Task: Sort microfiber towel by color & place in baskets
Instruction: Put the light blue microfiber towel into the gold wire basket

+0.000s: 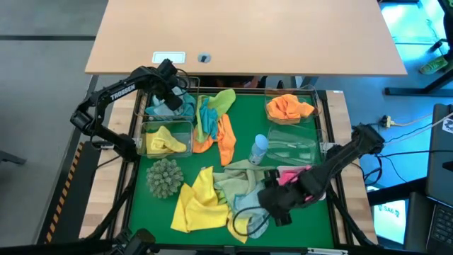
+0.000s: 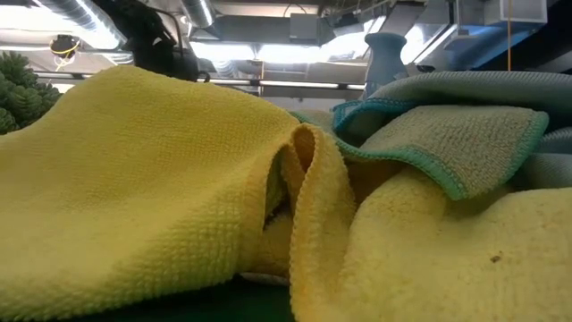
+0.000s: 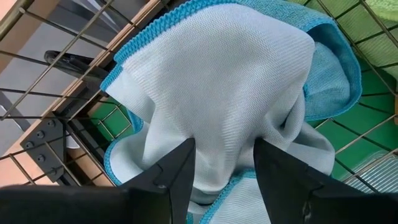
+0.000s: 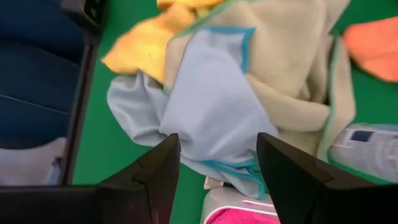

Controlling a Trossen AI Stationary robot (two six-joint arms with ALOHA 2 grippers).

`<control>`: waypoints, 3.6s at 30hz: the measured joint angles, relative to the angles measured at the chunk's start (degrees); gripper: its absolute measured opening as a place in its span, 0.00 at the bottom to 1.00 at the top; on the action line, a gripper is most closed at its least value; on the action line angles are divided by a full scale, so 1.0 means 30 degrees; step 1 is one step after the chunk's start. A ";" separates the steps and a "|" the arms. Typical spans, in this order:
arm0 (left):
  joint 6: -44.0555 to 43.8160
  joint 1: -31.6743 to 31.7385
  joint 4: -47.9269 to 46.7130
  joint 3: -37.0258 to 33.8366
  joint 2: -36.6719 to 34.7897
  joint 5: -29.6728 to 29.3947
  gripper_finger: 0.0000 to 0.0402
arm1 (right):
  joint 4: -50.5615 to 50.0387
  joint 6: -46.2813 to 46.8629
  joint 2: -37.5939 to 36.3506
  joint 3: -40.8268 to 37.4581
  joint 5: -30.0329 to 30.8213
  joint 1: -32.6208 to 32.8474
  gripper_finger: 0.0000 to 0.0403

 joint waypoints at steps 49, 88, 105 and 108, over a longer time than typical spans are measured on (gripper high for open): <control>0.0007 0.0000 -0.0956 0.0000 -0.0964 0.0129 0.39 | -0.4914 0.5078 0.4063 0.3887 -0.1254 0.0041 0.02; 0.0517 -0.9563 0.9829 0.0022 -0.7667 1.1923 0.39 | -0.8524 -1.1497 0.2008 1.5156 0.8843 -0.6519 0.02; 0.1406 -1.4217 1.6305 0.0022 -0.4574 0.8147 0.39 | -0.4876 -1.3094 0.2023 1.5148 0.6527 -0.8100 0.02; 0.1413 -1.4640 1.6466 0.0022 -0.4539 0.8184 0.39 | -0.4854 -1.3101 0.2023 1.5147 0.6575 -0.8097 0.02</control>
